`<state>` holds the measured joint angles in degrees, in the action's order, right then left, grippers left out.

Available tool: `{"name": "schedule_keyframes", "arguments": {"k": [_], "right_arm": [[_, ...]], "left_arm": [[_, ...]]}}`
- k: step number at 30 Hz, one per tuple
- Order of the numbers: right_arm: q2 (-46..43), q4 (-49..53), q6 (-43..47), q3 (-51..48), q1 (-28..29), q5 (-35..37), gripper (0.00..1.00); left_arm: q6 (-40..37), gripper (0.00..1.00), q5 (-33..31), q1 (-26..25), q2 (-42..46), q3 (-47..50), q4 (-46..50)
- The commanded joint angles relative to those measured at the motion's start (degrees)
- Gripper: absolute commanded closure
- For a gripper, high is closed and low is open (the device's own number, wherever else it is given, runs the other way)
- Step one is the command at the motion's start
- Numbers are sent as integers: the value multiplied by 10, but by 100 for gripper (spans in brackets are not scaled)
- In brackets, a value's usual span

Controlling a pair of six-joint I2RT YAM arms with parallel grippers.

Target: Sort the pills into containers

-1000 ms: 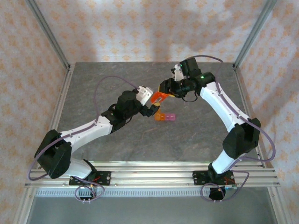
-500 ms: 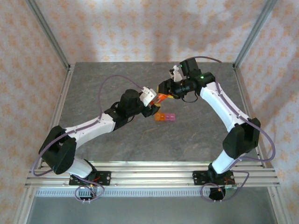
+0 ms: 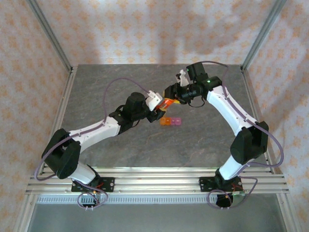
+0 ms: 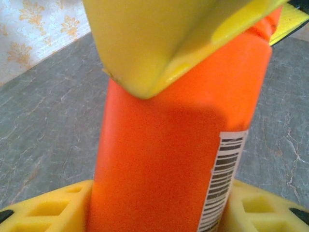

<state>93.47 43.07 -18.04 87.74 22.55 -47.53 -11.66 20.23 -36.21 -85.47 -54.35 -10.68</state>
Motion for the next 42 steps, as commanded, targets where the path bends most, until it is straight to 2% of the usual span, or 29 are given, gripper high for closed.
{"name": "schedule_keyframes", "arguments": {"k": [1, 12, 16, 21, 25, 32, 37, 42], "right_arm": [[-16, -43, -22, -13, 4, -37, 58], [-21, -64, -39, -27, 4, -47, 58], [-21, -69, -43, -32, 4, -53, 58], [-17, -72, -48, -32, 5, -56, 58], [-15, -72, -52, -26, 5, -51, 54], [-15, -79, -72, -18, -4, -35, 40], [-19, -77, -72, -9, -8, -27, 24], [-27, -87, -84, -7, -21, -22, 16]], "left_arm": [[38, 49, 26, 1, 2, -17, -44], [47, 40, 35, 0, -1, -22, -44], [51, 51, 40, 1, -2, -22, -50], [61, 80, 51, 0, 3, -21, -55], [68, 100, 49, 0, 12, -22, -55], [69, 100, 39, 4, 20, -23, -32], [73, 100, 54, 12, 22, -20, -31], [87, 100, 47, 16, 28, -10, -43]]}}
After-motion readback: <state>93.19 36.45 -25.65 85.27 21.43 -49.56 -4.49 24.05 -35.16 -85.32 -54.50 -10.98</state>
